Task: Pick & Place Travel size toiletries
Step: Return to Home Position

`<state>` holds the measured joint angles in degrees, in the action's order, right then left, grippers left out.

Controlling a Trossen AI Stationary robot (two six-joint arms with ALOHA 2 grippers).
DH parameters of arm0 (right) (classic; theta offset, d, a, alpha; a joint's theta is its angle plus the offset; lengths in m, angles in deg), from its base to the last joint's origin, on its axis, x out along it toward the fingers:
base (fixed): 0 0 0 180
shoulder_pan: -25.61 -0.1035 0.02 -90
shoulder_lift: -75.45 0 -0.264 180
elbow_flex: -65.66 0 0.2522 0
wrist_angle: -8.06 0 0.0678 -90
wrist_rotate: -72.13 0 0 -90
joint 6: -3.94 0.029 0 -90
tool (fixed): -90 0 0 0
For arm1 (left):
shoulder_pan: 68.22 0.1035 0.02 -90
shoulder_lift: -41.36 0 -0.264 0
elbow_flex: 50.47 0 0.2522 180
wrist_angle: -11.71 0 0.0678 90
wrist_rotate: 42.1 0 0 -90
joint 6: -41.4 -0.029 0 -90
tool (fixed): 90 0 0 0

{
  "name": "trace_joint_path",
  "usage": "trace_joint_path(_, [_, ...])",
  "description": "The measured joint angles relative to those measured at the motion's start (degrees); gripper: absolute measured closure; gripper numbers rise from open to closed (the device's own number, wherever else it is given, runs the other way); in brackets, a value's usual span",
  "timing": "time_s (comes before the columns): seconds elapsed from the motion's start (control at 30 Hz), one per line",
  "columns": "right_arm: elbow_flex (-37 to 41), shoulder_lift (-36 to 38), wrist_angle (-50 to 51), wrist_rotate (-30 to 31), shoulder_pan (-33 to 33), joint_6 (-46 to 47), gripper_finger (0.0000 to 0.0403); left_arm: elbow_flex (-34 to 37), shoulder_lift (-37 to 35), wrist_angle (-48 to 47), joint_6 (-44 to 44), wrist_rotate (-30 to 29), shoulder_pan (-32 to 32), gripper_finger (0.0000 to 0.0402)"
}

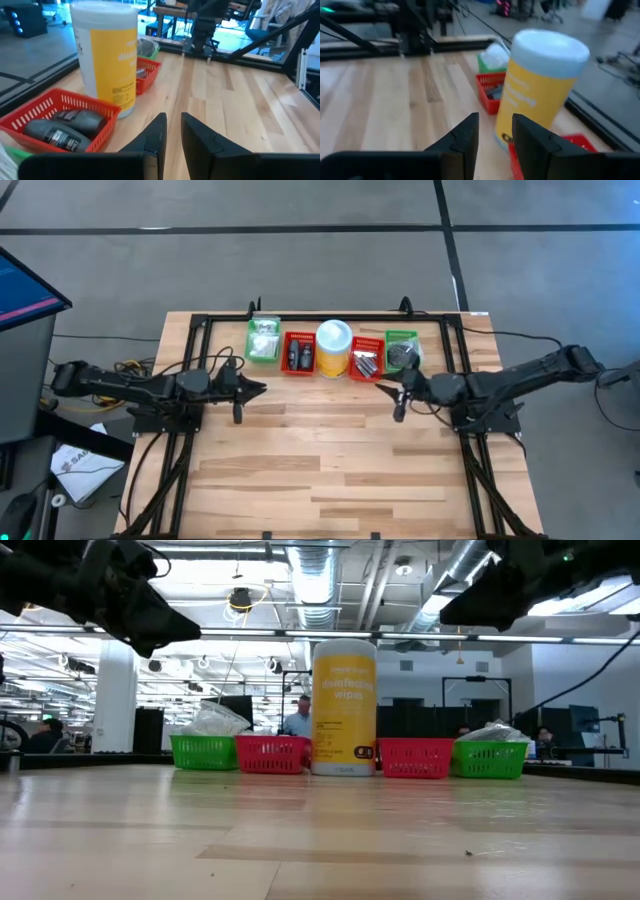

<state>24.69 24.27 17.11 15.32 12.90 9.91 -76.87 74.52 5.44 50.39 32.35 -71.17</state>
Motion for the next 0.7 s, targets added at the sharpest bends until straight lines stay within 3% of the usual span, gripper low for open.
trace_joint_path(0.17, [4.5,5.8,-6.8,-6.6,3.4,-5.0,0.0294,0.0,-0.5,0.0,-0.7,-2.1,-1.6,0.0353])
trace_joint_path(0.4, [9.3,11.8,-7.1,-7.0,7.3,-5.1,0.0294,0.3,-0.6,-0.1,-0.8,-3.7,-4.4,0.0353])
trace_joint_path(0.7, [14.3,21.5,-6.9,-7.7,8.2,-6.0,0.0294,4.9,-5.2,0.1,1.5,-12.2,-8.8,0.0353])
